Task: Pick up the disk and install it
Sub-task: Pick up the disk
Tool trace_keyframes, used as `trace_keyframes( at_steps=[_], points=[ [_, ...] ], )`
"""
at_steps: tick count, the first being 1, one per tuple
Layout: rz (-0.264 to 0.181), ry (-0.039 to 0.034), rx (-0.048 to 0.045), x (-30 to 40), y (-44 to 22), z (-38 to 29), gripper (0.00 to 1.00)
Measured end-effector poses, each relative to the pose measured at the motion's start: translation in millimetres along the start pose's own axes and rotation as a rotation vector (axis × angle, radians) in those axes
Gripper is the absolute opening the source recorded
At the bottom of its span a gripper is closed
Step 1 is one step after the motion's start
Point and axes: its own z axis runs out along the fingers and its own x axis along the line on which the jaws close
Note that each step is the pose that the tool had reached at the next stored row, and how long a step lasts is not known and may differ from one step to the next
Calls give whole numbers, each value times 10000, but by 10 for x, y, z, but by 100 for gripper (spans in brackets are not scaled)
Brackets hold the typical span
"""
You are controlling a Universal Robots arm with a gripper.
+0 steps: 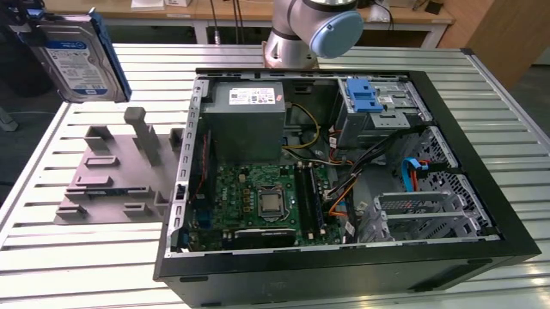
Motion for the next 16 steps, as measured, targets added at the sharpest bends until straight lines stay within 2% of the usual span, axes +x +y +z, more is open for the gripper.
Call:
trace_keyframes(
  at_steps=[11, 16],
  points=[
    [-14, 0, 3, 0, 0, -112, 36],
    [-21, -2, 5, 1, 1, -183, 36]
  ],
)
